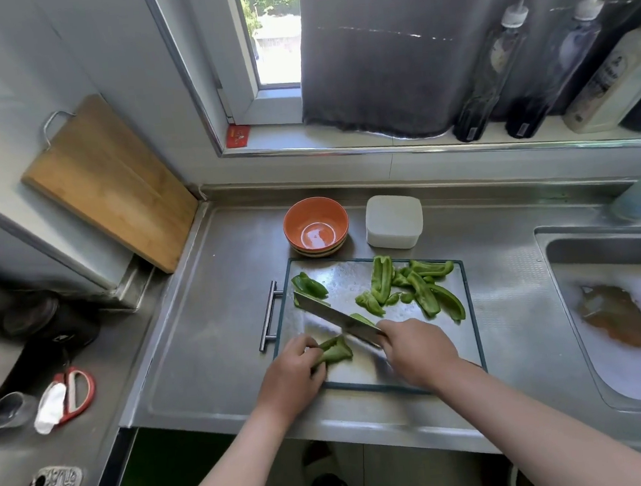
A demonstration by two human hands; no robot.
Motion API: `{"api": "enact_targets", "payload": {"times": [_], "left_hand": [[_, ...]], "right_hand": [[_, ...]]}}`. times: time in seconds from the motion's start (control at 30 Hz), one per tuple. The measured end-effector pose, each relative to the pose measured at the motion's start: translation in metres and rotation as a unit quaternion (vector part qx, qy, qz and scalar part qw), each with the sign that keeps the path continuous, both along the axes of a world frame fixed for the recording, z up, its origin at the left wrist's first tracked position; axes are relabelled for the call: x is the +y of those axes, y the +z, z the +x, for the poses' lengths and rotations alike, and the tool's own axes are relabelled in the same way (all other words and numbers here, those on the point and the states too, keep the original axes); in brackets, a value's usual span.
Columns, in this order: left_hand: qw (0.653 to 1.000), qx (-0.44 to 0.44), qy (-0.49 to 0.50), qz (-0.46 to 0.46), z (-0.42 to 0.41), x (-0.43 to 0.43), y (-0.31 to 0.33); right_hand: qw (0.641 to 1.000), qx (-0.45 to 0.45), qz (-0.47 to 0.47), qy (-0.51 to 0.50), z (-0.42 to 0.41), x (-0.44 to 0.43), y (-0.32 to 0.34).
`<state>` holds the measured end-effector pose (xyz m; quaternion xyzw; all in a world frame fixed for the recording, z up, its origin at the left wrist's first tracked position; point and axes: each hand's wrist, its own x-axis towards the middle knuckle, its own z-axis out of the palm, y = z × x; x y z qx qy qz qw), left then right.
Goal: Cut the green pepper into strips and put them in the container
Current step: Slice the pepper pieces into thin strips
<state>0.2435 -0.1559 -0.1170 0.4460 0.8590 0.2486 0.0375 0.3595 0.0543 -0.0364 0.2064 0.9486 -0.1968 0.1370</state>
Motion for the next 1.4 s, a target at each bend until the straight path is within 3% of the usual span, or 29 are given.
{"api": "enact_targets", "payload": {"times": [0.2, 0.47, 0.67, 0.93, 1.1, 1.4], "left_hand": [[0.999, 0.016, 0.046, -0.004, 0.002, 0.017, 0.013], [0.994, 0.000, 0.071, -0.078, 0.003, 0.021, 0.003], [0.996, -0.013, 0.074, -0.048, 0.007, 0.024, 0.008], [0.999, 0.001, 0.026, 0.024, 0.011, 0.026, 0.013], [0.999, 0.026, -0.016, 0.040, 0.003, 0.027, 0.012], [0.997, 0.053, -0.047, -0.003, -0.006, 0.027, 0.013]], "right_hand": [[0.997, 0.051, 0.043, 0.043, -0.001, -0.025, 0.017], [0.996, -0.004, 0.070, 0.047, 0.011, -0.035, 0.004], [0.995, -0.013, 0.087, 0.054, 0.013, -0.036, -0.002], [0.998, -0.020, 0.050, 0.037, 0.004, -0.035, -0.005], [0.999, 0.018, -0.021, -0.035, 0.004, -0.018, -0.001], [0.998, -0.006, 0.048, 0.046, 0.008, -0.028, 0.003]]}}
